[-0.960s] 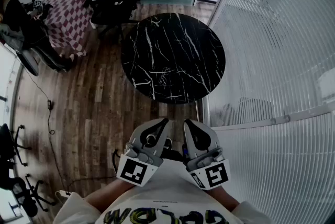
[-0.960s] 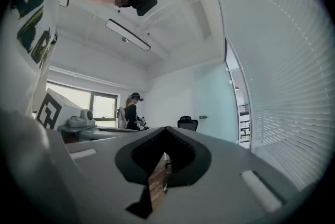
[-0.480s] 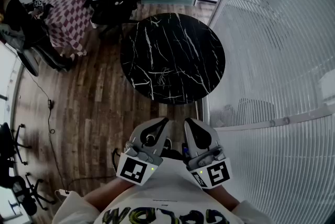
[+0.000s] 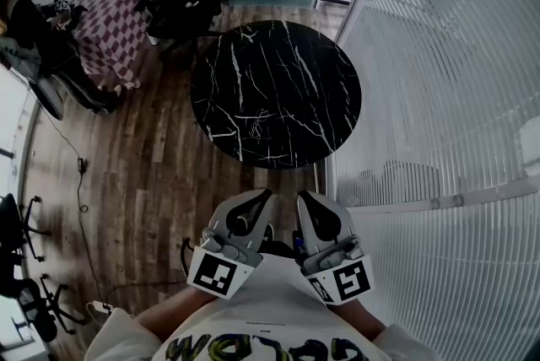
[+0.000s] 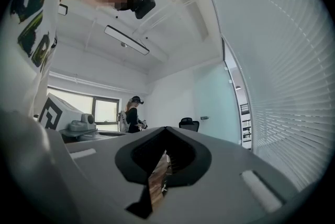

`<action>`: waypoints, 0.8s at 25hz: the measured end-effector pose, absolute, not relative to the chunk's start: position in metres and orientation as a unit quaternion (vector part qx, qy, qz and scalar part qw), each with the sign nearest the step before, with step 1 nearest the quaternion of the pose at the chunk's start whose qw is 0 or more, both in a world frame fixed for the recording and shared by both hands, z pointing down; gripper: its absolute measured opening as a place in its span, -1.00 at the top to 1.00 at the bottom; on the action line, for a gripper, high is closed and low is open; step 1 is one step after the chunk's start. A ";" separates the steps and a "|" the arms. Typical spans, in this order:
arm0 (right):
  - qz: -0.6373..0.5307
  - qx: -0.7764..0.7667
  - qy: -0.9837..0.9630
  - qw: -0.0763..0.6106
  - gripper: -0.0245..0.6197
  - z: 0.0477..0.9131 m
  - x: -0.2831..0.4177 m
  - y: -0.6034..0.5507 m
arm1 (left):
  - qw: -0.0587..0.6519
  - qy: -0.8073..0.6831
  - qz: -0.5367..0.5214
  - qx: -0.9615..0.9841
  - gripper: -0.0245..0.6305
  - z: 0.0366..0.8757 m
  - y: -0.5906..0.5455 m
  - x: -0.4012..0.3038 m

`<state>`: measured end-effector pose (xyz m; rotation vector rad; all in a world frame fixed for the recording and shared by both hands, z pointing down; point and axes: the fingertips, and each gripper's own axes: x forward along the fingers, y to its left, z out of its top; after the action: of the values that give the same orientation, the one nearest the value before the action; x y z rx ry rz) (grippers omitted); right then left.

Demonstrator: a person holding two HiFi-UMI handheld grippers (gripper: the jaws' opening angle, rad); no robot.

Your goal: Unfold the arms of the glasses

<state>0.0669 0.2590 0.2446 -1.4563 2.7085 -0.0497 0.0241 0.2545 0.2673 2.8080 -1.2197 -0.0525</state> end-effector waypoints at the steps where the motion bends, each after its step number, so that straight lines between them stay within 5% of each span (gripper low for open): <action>1: -0.017 -0.473 0.880 0.032 0.92 0.246 0.069 0.259 | 0.041 -0.399 -0.018 0.916 0.93 0.268 0.255 0.026; 20: -0.028 -0.464 0.885 0.019 0.92 0.254 0.067 0.224 | 0.054 -0.412 -0.021 0.910 0.93 0.275 0.219 0.021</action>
<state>0.0666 0.2243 0.2545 -1.4414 2.7481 -0.0866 0.0207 0.2194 0.2748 2.7626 -1.2499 -0.0638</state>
